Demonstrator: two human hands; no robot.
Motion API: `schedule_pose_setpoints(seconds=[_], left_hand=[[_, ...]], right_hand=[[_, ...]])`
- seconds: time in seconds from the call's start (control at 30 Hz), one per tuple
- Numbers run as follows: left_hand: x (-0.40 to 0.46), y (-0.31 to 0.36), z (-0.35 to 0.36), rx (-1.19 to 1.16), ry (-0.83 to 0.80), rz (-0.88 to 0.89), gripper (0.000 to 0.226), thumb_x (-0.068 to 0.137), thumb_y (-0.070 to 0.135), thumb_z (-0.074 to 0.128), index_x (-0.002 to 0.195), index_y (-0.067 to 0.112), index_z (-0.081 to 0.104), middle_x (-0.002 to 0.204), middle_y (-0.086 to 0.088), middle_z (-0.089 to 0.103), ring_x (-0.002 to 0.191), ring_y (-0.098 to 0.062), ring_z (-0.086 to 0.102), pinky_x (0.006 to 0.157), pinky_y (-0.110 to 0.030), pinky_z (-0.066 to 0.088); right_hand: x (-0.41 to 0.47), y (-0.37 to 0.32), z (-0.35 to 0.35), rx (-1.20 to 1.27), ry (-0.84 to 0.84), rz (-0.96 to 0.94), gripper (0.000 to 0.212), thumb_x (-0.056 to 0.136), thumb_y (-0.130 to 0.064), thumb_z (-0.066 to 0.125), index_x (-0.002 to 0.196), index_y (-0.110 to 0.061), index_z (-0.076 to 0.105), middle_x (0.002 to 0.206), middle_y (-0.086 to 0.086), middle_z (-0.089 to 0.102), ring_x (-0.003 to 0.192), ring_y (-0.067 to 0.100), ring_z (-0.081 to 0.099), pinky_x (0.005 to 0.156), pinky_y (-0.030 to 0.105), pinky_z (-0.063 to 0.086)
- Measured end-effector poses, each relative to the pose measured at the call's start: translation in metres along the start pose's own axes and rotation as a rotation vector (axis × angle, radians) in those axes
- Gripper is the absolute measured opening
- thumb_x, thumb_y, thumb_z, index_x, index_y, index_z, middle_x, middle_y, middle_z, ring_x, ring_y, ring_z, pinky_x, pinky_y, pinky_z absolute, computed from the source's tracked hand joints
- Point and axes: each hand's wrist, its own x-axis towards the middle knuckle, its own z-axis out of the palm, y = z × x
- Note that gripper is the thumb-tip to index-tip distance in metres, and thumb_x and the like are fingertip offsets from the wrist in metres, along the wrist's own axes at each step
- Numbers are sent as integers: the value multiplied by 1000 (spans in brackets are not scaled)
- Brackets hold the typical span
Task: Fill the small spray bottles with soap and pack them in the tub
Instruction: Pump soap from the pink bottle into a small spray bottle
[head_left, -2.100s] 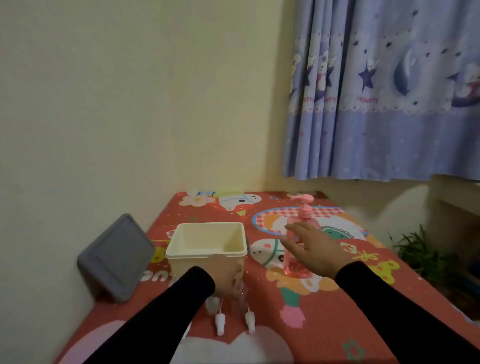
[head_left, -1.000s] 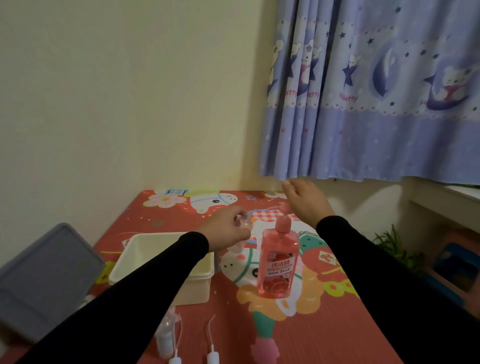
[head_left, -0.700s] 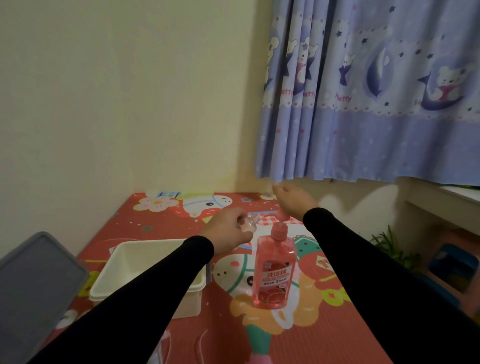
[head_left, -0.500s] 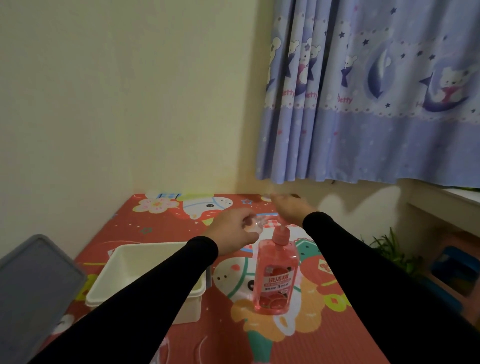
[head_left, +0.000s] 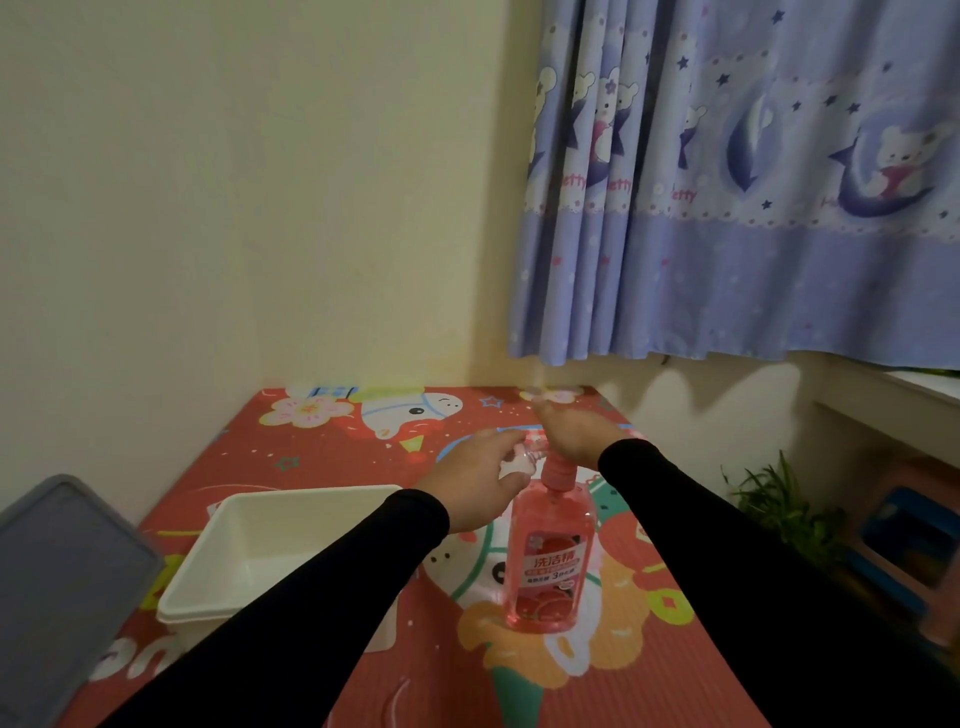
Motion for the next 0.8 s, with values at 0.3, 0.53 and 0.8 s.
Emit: schedule_pose_setpoints(seconds=[0.3,0.53,0.8], left_hand=[[-1,1,-8,17,-20,16,46,99,35,49,142,22,39,130,-3,51,109,-18,51,86,-27,37],[-4,4,-4,64,-52,5,50,99,35,48,146,21,34,129,-2,50,110,-18,50,90,-26,38],[-4,6,-12,51,-35,20,46,99,35,49,141,20,40,130,-2,52,108,-18,52,85,-26,37]], right_hand=[[-8,-8,-11,-67,-4,-53,49,106,-32,18,145,-8,37,149,19,39,136,32,38,110,36,26],[-9,-4,-2,-37,-14,-37,47,106,-26,16,147,-6,29,141,24,47,128,36,46,106,43,36],[-10,-8,-12,-14,36,-109,47,105,-33,21,138,-8,45,139,19,49,125,35,47,103,41,36]])
